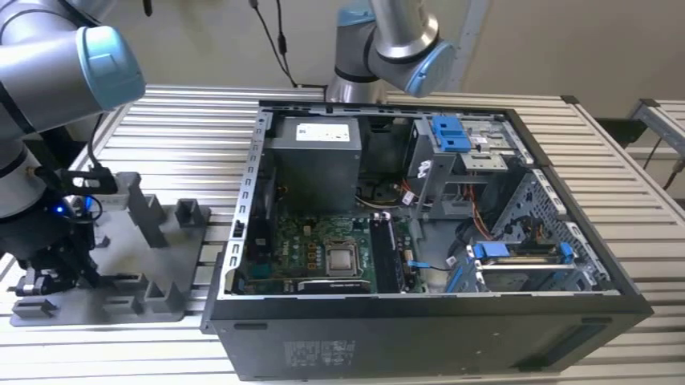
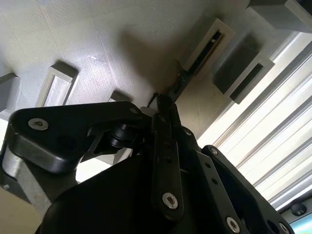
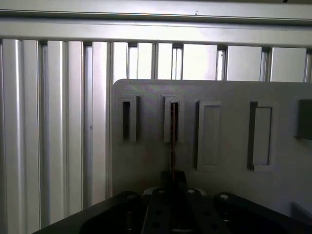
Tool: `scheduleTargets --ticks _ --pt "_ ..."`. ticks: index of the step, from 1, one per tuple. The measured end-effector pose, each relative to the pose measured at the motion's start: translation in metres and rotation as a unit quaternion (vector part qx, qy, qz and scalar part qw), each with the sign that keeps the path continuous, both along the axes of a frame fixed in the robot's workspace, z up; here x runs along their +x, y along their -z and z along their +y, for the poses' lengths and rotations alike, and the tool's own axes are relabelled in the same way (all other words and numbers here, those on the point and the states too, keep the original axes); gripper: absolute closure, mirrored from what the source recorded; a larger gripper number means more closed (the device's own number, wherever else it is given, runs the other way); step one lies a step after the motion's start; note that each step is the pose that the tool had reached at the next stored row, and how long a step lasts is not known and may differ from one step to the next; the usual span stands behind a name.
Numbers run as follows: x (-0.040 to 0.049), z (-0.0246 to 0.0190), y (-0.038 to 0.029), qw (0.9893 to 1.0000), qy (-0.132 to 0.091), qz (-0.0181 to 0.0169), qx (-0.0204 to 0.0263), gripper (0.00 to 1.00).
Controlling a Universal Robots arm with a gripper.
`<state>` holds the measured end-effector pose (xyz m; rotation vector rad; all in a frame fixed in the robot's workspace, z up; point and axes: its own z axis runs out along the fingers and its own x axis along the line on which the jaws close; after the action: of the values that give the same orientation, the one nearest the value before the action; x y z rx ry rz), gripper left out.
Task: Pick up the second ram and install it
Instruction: 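Pick up the second ram and move it above second insertion slot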
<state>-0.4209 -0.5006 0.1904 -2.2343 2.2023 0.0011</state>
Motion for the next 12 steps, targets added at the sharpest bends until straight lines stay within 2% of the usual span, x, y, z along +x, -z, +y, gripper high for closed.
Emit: scheduleTargets --ticks 8,12 --pt "0.0 0.0 0.0 1.0 0.0 -0.0001 0.0 0.85" --pt "0.0 0.0 -0.0054 1.0 0.0 -0.0001 0.0001 0.85"
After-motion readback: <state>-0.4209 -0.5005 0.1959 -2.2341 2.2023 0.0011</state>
